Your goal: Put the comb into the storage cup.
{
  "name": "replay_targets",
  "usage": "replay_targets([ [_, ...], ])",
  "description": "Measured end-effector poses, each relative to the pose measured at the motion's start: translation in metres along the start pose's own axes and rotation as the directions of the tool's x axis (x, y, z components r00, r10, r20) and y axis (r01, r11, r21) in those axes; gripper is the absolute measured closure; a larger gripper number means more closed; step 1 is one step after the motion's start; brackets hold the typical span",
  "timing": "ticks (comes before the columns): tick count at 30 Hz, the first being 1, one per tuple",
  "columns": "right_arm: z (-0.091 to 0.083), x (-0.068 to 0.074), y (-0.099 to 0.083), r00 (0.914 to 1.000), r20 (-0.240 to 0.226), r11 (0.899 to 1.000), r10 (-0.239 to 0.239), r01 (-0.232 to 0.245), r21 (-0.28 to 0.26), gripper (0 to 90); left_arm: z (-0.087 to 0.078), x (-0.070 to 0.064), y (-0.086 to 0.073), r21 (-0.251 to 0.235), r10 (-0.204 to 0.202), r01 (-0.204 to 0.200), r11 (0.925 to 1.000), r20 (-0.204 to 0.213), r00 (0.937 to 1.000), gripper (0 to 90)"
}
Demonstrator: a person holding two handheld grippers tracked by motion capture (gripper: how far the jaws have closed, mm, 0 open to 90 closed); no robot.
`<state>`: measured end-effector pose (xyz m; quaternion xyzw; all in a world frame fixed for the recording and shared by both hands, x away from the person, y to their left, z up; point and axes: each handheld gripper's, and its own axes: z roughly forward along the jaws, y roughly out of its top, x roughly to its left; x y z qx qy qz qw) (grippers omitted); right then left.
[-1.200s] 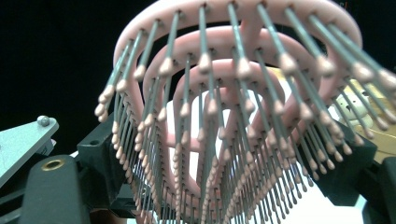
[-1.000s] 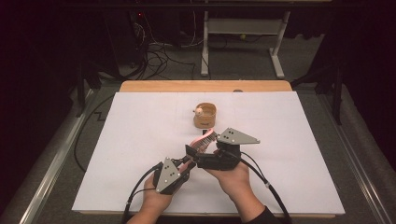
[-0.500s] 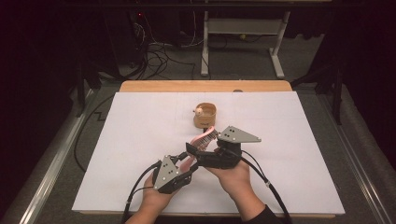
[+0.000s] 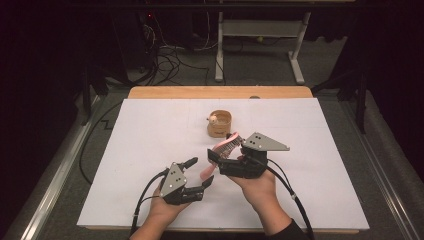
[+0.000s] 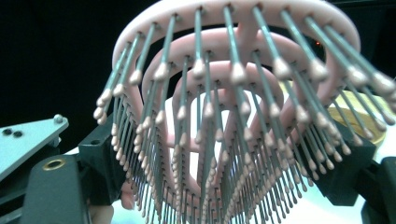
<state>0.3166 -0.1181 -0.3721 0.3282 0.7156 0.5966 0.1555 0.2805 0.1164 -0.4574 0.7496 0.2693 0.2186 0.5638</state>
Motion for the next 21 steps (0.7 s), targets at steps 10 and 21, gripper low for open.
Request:
replay_targets([
  [10,-0.013,-0.009,-0.001,0.9991,0.04,1.0,-0.014,0.014,0.0,20.2,-0.012,0.027,-0.007,0.017,-0.08,0.081,0.9966,-0.053,0.9954,15.4],
  [21,-0.027,-0.021,-0.002,0.9968,0.074,1.0,-0.03,0.029,0.005,20.2,-0.022,0.042,-0.011,0.056,-0.118,0.122,0.9909,-0.063,0.991,10.7],
])
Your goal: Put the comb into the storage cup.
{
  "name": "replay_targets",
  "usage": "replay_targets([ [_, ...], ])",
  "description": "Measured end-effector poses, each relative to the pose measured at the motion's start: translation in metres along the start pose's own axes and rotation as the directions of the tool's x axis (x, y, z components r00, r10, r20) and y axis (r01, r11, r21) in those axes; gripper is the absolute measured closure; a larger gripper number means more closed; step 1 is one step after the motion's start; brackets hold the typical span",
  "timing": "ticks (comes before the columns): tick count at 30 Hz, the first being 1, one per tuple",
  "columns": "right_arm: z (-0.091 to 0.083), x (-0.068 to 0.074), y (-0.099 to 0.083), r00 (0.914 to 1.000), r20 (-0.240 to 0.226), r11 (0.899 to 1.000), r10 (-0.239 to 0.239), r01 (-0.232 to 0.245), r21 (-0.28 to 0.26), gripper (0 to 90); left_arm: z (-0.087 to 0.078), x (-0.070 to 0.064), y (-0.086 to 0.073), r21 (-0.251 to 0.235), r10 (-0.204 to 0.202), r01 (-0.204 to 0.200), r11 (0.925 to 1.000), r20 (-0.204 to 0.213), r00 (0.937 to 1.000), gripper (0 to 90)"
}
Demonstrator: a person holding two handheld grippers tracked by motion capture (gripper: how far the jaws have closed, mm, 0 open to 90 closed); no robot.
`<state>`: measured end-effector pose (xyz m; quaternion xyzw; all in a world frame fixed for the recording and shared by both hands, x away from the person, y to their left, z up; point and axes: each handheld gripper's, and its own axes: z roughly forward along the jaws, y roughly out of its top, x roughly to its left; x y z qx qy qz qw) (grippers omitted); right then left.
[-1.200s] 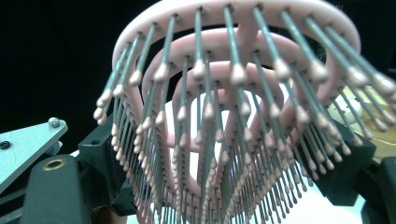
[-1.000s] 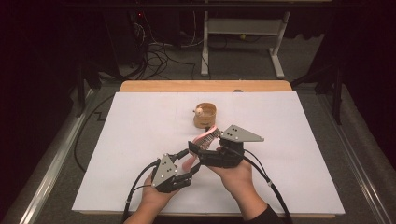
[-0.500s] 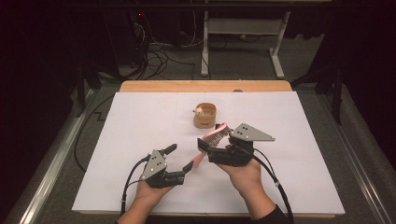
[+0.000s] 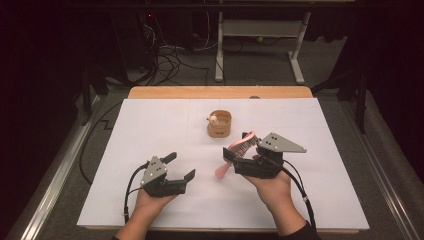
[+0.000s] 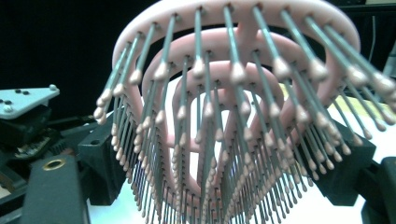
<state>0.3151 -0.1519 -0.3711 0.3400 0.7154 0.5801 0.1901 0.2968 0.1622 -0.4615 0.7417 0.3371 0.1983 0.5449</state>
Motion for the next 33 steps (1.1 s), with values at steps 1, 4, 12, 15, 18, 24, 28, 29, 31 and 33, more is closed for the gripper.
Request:
replay_targets([
  [1,-0.001,-0.001,0.0,1.0,0.003,1.0,0.0,0.0,0.0,20.2,-0.001,0.001,-0.001,0.008,-0.002,0.002,1.0,-0.002,1.0,8.5],
  [4,-0.005,-0.006,-0.002,0.9998,0.019,1.0,0.0,0.0,0.005,20.2,-0.006,0.004,-0.003,0.023,0.006,-0.006,0.9997,-0.004,1.0,6.8],
  [12,-0.017,-0.021,-0.004,0.9981,0.062,1.0,0.008,-0.008,0.001,20.1,-0.023,0.016,-0.008,0.0,-0.017,0.017,0.9999,-0.019,0.9997,0.9],
  [15,-0.02,-0.024,-0.004,0.9975,0.071,1.0,0.006,-0.005,-0.003,20.1,-0.027,0.02,-0.009,-0.008,-0.013,0.013,0.9999,-0.034,0.9994,0.7],
  [18,-0.022,-0.026,-0.003,0.9968,0.08,1.0,-0.001,0.001,0.003,20.1,-0.029,0.021,-0.01,-0.024,-0.022,0.021,0.9995,-0.037,0.9991,0.0],
  [24,-0.026,-0.032,-0.004,0.995,0.1,1.0,-0.005,0.006,-0.01,20.1,-0.033,0.022,-0.011,-0.049,-0.014,0.012,0.9987,-0.051,0.9986,0.0],
  [28,-0.029,-0.035,-0.003,0.9941,0.108,1.0,-0.005,0.007,-0.014,20.1,-0.034,0.022,-0.014,-0.049,0.0,-0.003,0.9988,-0.05,0.9987,0.0],
  [29,-0.029,-0.035,-0.003,0.994,0.11,1.0,-0.002,0.004,-0.016,20.1,-0.034,0.023,-0.014,-0.051,-0.003,0.0,0.9987,-0.044,0.999,0.0],
  [31,-0.031,-0.037,-0.002,0.9931,0.117,1.0,-0.008,0.01,-0.018,20.1,-0.034,0.022,-0.015,-0.054,-0.001,-0.001,0.9985,-0.038,0.9993,0.0],
  [33,-0.032,-0.039,-0.001,0.9923,0.123,1.0,-0.006,0.009,-0.02,20.1,-0.034,0.023,-0.015,-0.058,-0.003,0.002,0.9983,-0.032,0.9995,0.0],
])
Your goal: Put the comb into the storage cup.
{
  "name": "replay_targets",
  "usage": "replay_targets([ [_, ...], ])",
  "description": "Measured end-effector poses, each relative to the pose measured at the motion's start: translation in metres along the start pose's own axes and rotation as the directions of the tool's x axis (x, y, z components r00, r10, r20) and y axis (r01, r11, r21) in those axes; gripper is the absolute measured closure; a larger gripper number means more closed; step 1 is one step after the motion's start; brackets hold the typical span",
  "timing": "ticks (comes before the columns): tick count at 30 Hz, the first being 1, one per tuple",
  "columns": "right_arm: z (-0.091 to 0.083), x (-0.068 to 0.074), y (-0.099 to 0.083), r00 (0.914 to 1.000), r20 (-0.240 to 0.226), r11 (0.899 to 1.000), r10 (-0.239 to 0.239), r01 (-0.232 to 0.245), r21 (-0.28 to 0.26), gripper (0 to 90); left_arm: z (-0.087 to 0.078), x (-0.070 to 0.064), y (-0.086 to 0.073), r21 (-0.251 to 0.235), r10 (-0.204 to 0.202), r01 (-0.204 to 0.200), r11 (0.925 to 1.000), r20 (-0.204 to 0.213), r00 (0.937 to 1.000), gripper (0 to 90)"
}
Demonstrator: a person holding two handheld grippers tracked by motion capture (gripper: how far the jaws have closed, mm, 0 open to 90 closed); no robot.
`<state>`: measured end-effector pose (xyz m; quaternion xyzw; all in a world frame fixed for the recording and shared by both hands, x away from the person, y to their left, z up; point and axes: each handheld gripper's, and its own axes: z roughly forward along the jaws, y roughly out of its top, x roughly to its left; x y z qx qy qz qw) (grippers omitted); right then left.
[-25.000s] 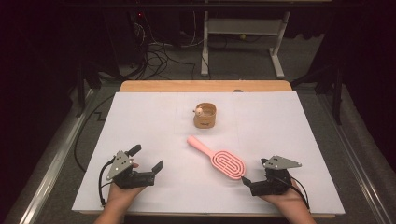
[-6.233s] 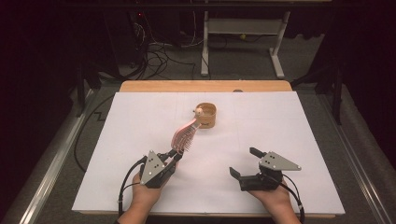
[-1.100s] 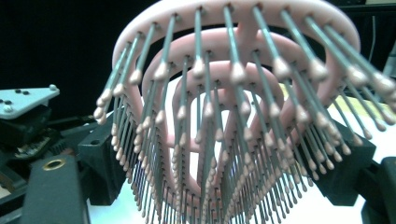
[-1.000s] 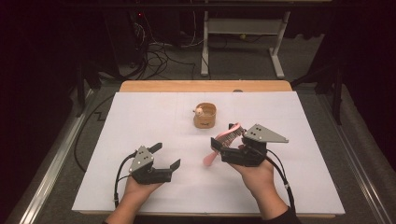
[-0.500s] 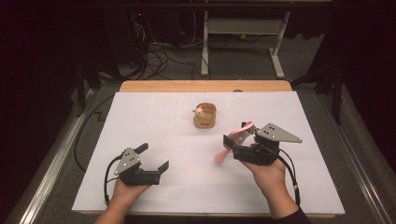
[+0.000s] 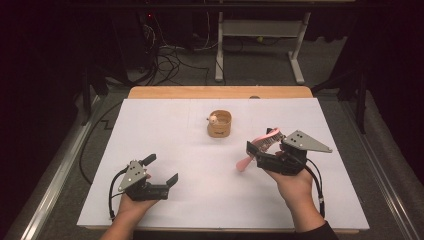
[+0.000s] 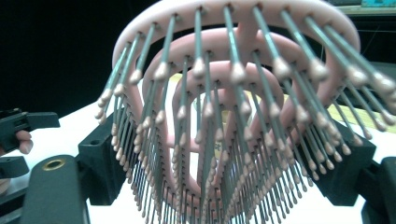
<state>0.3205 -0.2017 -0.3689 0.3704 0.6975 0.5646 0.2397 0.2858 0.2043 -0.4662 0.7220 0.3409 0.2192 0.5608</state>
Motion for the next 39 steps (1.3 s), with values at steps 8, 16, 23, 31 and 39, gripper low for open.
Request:
replay_targets([
  [8,-0.003,-0.006,0.004,0.9997,0.024,1.0,0.0,0.0,-0.004,20.1,0.002,0.002,-0.002,0.003,-0.014,0.014,0.9999,0.006,0.9999,0.0],
  [16,-0.001,-0.008,0.009,0.9995,0.031,1.0,0.001,-0.001,-0.015,20.0,0.001,0.002,-0.001,-0.003,-0.027,0.027,0.9996,0.021,0.9994,0.0],
  [23,0.002,-0.009,0.011,0.9992,0.04,1.0,0.009,-0.007,-0.031,20.1,0.002,0.001,0.0,0.004,-0.014,0.014,0.9999,0.01,0.9999,0.0],
  [31,0.005,-0.011,0.018,0.9987,0.05,0.999,0.011,-0.008,-0.053,20.1,0.001,0.002,0.0,0.001,-0.007,0.007,1.0,0.007,1.0,0.0],
  [39,0.011,-0.011,0.024,0.9985,0.054,0.997,0.009,-0.005,-0.071,20.1,0.002,0.002,0.0,0.015,0.001,-0.002,0.9999,0.006,1.0,0.0],
])
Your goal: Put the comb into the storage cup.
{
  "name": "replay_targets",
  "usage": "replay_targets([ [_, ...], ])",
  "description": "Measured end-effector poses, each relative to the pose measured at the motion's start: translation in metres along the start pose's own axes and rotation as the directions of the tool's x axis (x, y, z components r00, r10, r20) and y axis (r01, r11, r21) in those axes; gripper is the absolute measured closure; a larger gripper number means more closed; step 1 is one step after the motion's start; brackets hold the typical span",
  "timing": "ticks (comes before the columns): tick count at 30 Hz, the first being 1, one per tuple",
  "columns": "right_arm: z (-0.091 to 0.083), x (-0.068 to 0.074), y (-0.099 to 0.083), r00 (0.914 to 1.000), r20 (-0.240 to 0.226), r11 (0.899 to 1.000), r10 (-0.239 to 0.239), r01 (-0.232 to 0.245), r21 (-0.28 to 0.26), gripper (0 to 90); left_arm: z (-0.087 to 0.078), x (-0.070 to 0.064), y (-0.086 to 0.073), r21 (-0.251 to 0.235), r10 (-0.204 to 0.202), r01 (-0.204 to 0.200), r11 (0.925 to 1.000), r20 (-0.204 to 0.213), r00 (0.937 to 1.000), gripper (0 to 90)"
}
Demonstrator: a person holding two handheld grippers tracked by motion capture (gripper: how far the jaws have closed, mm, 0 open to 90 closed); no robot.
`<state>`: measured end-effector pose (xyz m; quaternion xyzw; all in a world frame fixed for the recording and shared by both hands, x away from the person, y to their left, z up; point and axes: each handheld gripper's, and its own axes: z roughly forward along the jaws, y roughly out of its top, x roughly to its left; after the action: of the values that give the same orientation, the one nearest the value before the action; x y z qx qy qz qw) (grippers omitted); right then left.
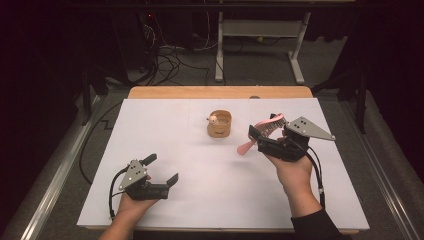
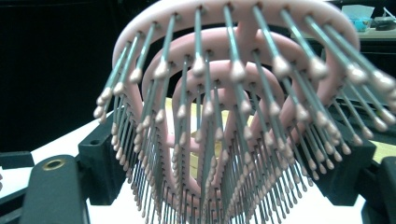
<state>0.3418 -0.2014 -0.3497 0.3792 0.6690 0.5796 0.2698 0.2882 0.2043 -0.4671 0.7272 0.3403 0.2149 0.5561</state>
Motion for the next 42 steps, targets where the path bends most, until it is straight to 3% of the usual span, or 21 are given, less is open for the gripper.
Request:
replay_targets([
  [42,0.033,0.005,0.038,0.9995,0.029,0.997,-0.011,0.014,-0.079,20.1,-0.002,-0.001,0.0,-0.012,0.008,-0.008,0.9999,0.019,0.9998,0.0],
])
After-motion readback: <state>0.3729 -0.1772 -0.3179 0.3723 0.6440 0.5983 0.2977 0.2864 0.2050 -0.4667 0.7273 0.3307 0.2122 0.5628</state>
